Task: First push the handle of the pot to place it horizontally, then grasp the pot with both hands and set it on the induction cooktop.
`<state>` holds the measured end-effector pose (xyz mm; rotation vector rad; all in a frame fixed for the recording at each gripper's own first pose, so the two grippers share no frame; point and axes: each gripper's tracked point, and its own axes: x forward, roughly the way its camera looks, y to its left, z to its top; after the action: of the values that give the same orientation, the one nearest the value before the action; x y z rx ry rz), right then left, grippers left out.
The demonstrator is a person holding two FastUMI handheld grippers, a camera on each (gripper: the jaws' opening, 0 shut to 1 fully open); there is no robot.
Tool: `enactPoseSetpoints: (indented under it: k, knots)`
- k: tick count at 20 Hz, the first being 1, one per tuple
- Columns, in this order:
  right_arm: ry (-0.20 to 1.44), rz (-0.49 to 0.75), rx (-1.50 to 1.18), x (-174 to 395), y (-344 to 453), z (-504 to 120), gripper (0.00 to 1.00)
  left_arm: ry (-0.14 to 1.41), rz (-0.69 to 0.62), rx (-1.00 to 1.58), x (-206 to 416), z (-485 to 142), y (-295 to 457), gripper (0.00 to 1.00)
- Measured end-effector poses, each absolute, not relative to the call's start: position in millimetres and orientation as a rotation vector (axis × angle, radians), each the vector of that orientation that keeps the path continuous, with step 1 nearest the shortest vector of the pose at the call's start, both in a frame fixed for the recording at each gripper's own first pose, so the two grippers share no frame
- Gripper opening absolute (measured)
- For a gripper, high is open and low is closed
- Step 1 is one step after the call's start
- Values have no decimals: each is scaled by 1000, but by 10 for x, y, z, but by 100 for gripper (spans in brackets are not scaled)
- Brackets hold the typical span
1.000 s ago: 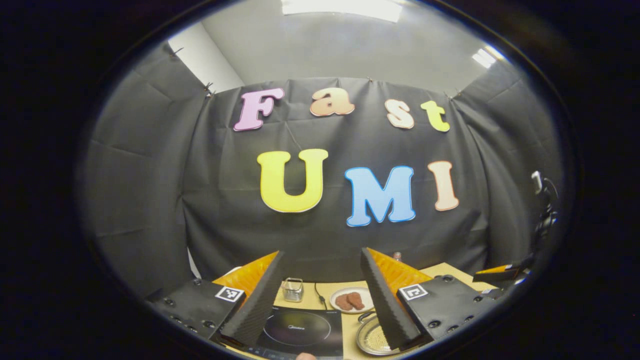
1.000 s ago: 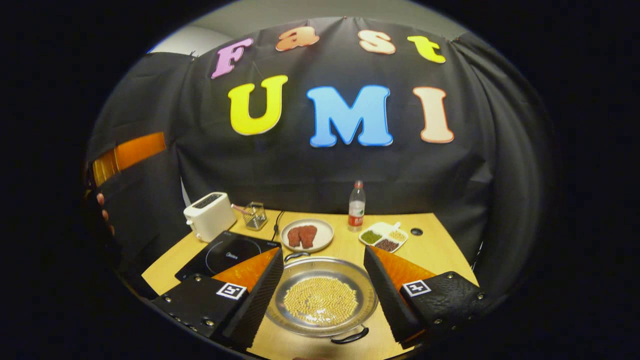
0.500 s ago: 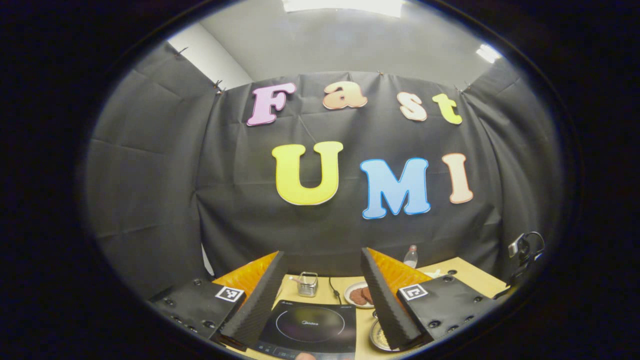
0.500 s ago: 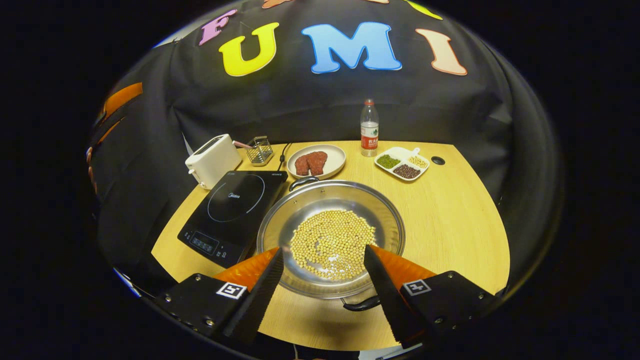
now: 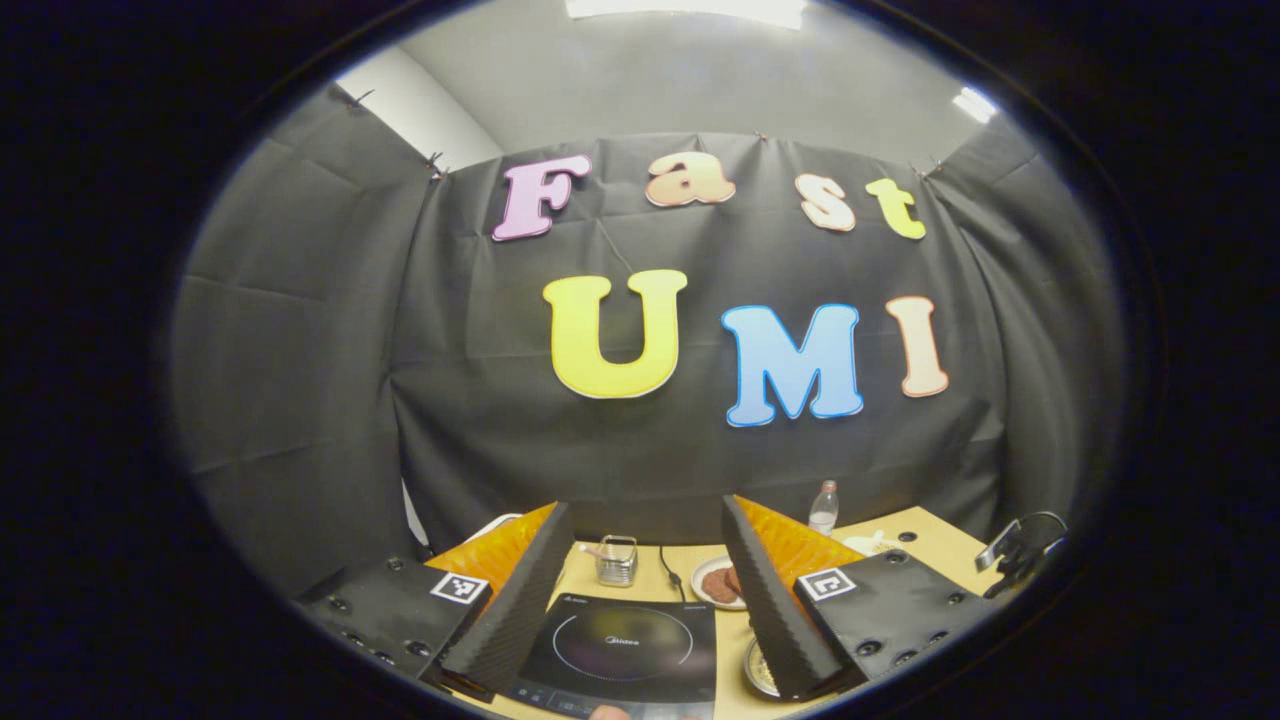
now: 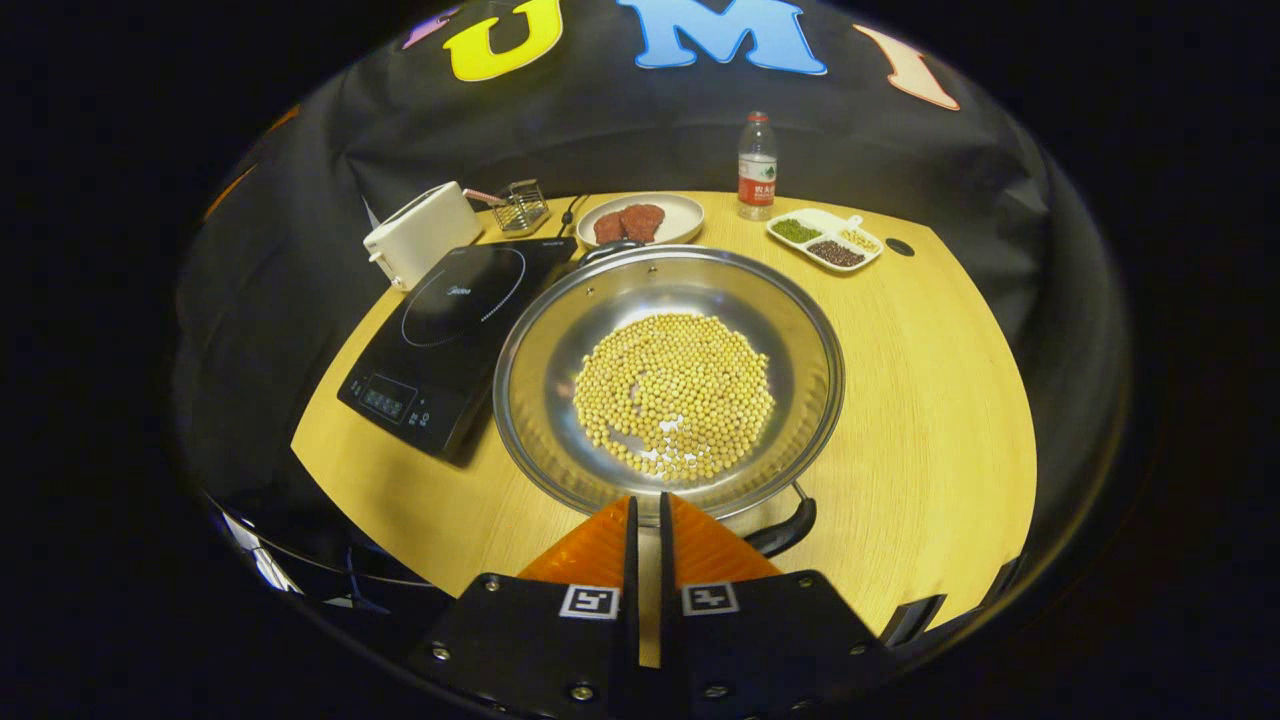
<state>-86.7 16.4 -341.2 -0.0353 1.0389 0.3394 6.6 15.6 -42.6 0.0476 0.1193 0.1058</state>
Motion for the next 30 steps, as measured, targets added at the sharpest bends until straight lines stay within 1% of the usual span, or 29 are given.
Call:
enactPoseSetpoints:
  k: [1,2,3,4,5,8,13,14,15,21,25,26,30]
  knots:
    - [1060,366,-20,-920,197,-3501,15,120,108,51,66,-419,152,95]
    - [1075,387,-15,-953,219,-3515,15,121,111,52,62,-422,146,95]
    - [1078,382,-37,-995,184,-3571,15,125,111,51,61,-426,134,95]
    - [1091,345,-63,-970,103,-3600,1,128,113,51,47,-443,123,95]
    - [1107,356,-53,-998,90,-3577,4,130,118,53,41,-438,121,95]
    - [1154,358,-49,-1035,82,-3707,4,126,126,55,11,-417,97,95]
    - [1191,331,-52,-1010,-42,-3878,4,135,139,65,-25,-443,74,95]
    - [1191,329,-41,-995,-52,-3870,2,136,140,66,-31,-444,64,95]
    - [1194,322,-37,-995,-77,-3862,1,139,141,69,-33,-442,52,99]
    - [1193,250,-46,-896,-350,-3899,1,151,127,46,-34,-479,-34,99]
    - [1187,205,-55,-749,-553,-3924,1,165,116,57,27,-526,-88,95]
    - [1185,193,-55,-703,-602,-3927,1,168,112,58,21,-546,-109,99]
    - [1190,112,-57,-570,-812,-3985,1,192,79,54,66,-617,-242,100]
